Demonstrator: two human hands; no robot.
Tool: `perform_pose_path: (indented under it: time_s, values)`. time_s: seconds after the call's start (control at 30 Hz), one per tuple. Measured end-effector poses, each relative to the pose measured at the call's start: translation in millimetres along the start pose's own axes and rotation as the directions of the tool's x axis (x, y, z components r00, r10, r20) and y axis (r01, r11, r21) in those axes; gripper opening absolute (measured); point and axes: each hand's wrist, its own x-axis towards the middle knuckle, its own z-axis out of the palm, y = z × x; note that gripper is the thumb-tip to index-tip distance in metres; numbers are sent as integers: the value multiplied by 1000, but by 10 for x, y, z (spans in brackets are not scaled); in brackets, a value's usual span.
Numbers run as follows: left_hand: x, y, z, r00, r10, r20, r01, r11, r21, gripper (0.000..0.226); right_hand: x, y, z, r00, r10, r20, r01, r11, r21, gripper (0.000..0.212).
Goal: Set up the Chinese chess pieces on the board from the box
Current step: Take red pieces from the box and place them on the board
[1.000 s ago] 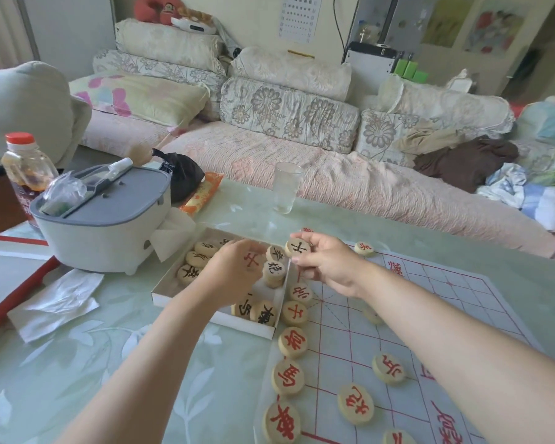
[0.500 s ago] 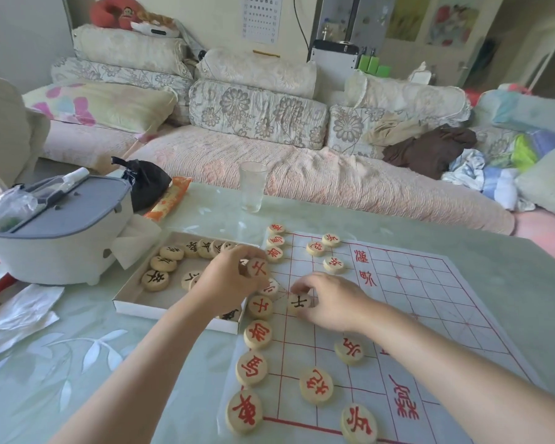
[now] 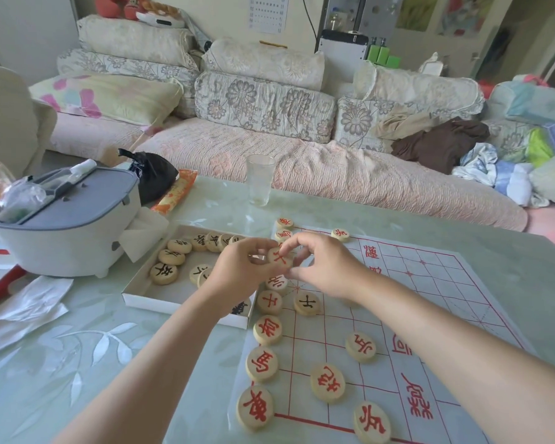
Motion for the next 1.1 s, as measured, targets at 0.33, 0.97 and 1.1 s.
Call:
perform_pose_path:
  time_s: [0.33, 0.97, 1.1]
  values:
    - [36, -178, 38, 952, 276, 134, -286, 640, 714, 24, 279, 337, 200, 978, 148, -149, -160, 985, -65, 26]
    - [55, -219, -65, 935, 183, 304, -351, 603, 716, 38, 467, 329, 479, 961, 237, -141, -264, 938, -224, 11]
    - [66, -176, -239, 962, 187, 197, -271, 612, 743, 32, 294, 315, 297, 970, 229, -83, -243, 935, -259, 10]
